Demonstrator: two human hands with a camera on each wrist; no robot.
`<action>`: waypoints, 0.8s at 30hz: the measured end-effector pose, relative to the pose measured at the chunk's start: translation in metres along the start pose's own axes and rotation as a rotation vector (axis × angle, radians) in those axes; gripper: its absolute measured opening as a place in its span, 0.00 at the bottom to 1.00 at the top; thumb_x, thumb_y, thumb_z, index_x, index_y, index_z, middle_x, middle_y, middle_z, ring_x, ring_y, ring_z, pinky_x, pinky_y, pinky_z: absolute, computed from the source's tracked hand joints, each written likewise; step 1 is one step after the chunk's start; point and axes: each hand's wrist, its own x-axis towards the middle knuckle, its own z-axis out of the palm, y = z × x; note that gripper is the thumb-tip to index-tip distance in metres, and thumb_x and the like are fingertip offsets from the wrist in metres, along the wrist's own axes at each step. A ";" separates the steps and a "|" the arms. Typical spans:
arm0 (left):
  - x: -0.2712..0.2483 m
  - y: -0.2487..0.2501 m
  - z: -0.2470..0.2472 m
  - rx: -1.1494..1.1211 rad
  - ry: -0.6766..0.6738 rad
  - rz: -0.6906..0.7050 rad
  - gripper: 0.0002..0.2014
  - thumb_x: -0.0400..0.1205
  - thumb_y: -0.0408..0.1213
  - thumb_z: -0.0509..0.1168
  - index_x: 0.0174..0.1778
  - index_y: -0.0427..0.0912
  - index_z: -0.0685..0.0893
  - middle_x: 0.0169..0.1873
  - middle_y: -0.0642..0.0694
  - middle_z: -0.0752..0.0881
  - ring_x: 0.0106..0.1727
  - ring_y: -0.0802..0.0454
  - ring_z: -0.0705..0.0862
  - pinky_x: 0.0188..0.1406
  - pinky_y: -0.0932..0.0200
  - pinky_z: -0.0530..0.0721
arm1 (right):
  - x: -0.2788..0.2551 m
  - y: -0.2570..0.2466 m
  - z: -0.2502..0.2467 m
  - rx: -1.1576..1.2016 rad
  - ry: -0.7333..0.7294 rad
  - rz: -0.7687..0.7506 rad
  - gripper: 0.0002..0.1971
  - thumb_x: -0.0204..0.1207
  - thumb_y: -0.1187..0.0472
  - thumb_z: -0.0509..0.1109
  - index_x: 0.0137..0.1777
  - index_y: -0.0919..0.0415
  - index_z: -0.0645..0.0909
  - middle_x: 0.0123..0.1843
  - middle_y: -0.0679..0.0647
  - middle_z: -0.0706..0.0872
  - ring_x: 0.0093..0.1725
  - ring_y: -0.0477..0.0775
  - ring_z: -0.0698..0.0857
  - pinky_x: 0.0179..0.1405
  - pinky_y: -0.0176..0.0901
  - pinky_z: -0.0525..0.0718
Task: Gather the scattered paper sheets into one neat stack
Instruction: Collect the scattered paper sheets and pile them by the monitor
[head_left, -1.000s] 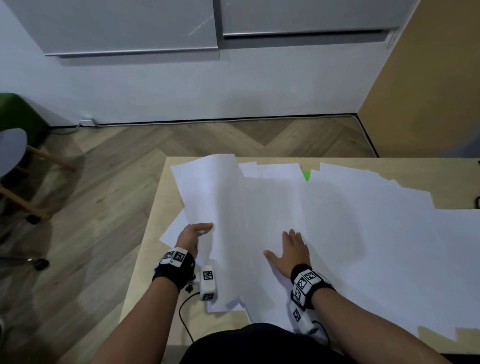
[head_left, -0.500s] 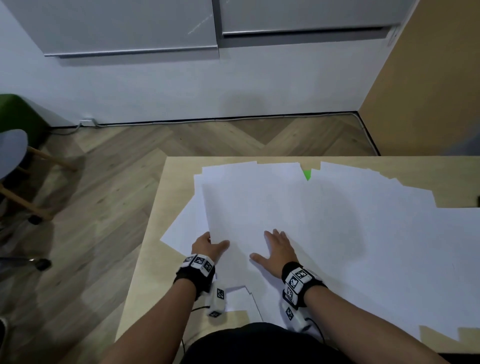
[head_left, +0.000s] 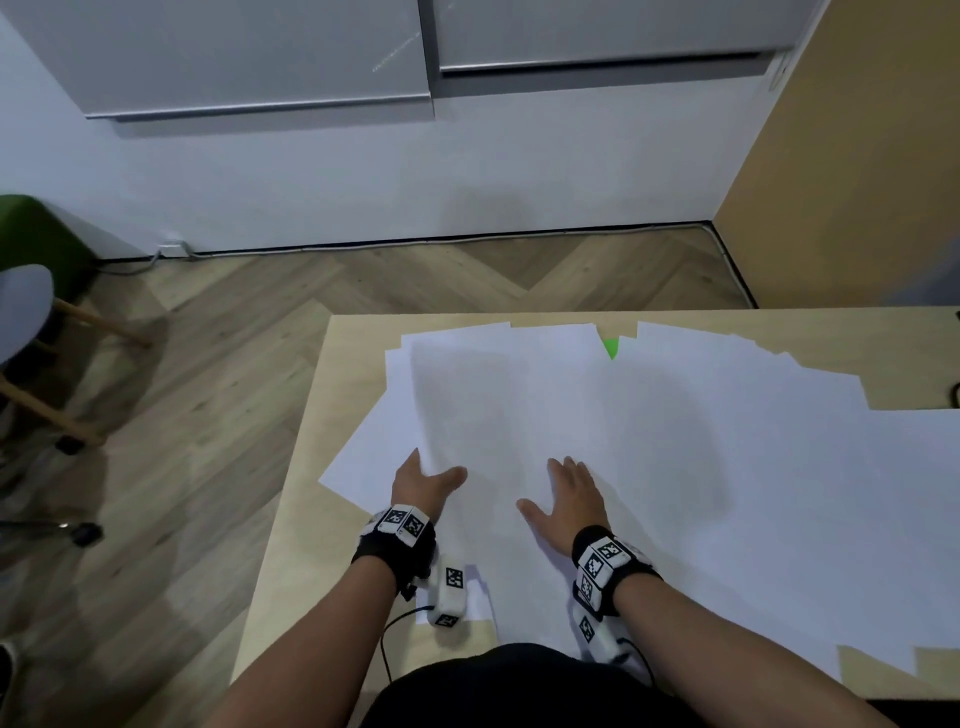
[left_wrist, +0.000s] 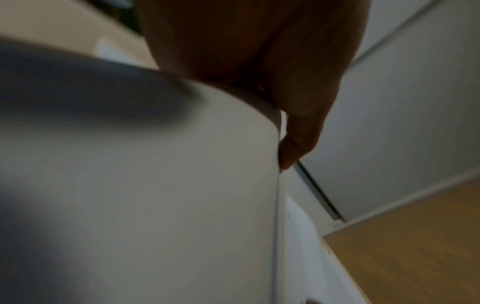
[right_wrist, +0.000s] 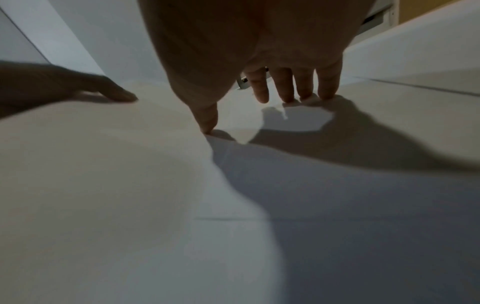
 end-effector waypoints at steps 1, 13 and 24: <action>-0.001 0.008 -0.006 0.039 -0.001 0.054 0.19 0.67 0.41 0.77 0.54 0.52 0.87 0.44 0.53 0.92 0.45 0.52 0.91 0.46 0.50 0.90 | 0.001 0.003 0.000 -0.004 0.000 0.011 0.45 0.78 0.32 0.59 0.87 0.56 0.49 0.88 0.55 0.45 0.87 0.56 0.42 0.85 0.53 0.47; -0.032 0.103 -0.054 0.012 -0.114 0.383 0.19 0.71 0.30 0.78 0.56 0.50 0.86 0.44 0.47 0.92 0.44 0.45 0.91 0.38 0.48 0.91 | 0.005 0.012 -0.002 -0.043 0.038 0.038 0.43 0.78 0.28 0.50 0.86 0.54 0.53 0.88 0.51 0.50 0.87 0.53 0.47 0.85 0.54 0.49; -0.058 0.127 -0.100 -0.096 -0.055 0.518 0.23 0.70 0.33 0.81 0.61 0.38 0.85 0.50 0.52 0.92 0.52 0.53 0.91 0.48 0.60 0.88 | 0.009 0.020 -0.019 -0.030 0.038 0.065 0.29 0.86 0.39 0.49 0.81 0.53 0.69 0.86 0.53 0.60 0.85 0.54 0.57 0.82 0.51 0.59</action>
